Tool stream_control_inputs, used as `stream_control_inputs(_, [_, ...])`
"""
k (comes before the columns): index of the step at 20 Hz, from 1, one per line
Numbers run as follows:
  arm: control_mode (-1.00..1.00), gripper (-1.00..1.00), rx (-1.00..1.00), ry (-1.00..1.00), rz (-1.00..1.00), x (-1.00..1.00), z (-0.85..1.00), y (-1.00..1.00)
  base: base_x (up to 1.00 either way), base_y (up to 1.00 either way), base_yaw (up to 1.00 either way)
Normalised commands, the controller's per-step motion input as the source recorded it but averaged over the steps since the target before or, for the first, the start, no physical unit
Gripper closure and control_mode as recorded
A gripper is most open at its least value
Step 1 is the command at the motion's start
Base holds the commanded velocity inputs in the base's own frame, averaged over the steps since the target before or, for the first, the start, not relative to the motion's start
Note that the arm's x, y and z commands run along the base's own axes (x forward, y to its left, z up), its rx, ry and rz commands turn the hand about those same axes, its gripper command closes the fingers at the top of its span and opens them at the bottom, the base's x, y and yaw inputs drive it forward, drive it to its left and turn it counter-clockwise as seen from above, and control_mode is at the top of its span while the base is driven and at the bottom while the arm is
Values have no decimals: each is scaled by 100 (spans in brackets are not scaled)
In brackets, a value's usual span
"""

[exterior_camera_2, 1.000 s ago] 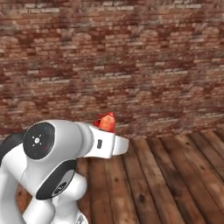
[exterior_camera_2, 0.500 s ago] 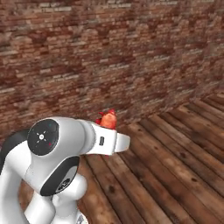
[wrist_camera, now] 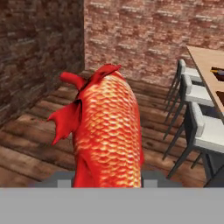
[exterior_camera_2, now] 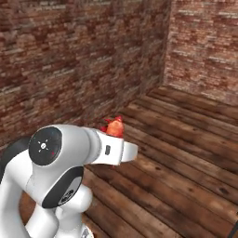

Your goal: Gather the carrot and eggplant from the fridge and place them on a tray on the dining counter. Then gather the fishs from the fridge and place them on the other tray.

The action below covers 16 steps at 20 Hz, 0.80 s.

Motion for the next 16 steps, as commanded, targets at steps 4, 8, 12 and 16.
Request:
stream_control_inputs(4, [100, 100, 0, 0, 0, 0, 0, 0, 50, 13, -56])
stream_control_inputs(8, [100, 100, 0, 0, 0, 0, 0, 0, 59, 35, -53])
stream_control_inputs(12, [100, 100, 0, 0, 0, 0, 0, 0, 67, 52, -48])
stream_control_inputs(16, [100, 100, 0, 0, 0, 0, 0, 0, 72, 50, -46])
